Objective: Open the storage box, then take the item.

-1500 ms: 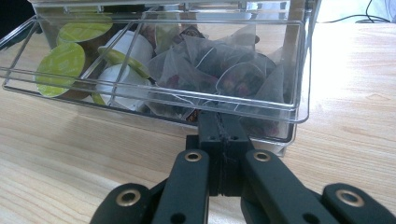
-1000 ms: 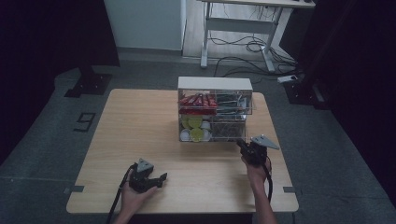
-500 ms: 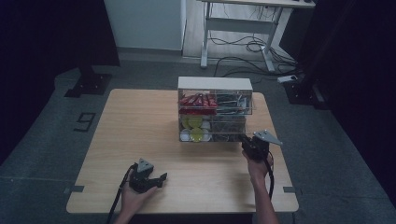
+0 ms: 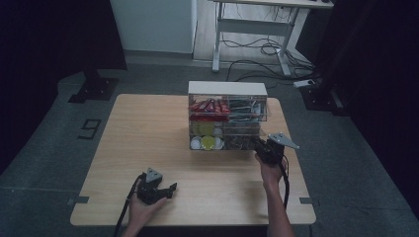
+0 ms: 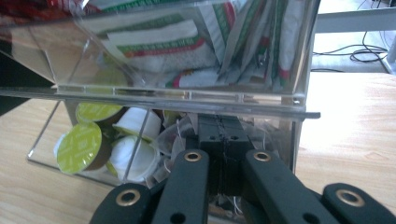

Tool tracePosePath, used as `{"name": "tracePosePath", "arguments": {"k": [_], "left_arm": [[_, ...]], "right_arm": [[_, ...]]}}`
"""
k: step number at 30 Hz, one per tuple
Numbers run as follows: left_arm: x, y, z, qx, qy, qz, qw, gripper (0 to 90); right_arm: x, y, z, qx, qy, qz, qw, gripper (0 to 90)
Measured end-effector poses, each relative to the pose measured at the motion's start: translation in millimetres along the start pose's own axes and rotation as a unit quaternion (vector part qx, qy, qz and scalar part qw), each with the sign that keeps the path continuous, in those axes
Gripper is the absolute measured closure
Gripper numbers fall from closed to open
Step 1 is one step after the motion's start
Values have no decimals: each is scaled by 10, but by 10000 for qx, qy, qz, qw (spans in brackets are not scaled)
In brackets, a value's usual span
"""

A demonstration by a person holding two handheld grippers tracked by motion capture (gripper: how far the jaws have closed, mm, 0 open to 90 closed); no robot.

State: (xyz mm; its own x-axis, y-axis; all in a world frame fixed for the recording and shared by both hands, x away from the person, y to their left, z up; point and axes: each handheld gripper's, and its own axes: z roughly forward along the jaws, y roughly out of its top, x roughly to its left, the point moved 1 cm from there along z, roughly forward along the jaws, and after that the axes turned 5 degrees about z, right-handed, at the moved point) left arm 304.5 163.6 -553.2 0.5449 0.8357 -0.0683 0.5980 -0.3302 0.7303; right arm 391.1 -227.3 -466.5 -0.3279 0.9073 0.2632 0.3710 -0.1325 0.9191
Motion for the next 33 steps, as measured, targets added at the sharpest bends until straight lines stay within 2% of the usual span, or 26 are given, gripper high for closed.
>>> {"name": "tracePosePath", "arguments": {"k": [12,21,26,33], "left_arm": [[2,-1,0,-18,-16,-28,10000,315],[-4,-2,0,-8,10,-7,10000,314],[-6,-4,-2,-24,-16,-43,10000,309],[-16,-10,-9,3,-19,15,10000,309]], "right_arm": [[16,118,43,-382,55,191,9991,892],[-7,108,41,-397,70,262,9988,881],[10,105,33,-379,92,241,9990,879],[20,86,42,-338,86,209,9992,892]]}}
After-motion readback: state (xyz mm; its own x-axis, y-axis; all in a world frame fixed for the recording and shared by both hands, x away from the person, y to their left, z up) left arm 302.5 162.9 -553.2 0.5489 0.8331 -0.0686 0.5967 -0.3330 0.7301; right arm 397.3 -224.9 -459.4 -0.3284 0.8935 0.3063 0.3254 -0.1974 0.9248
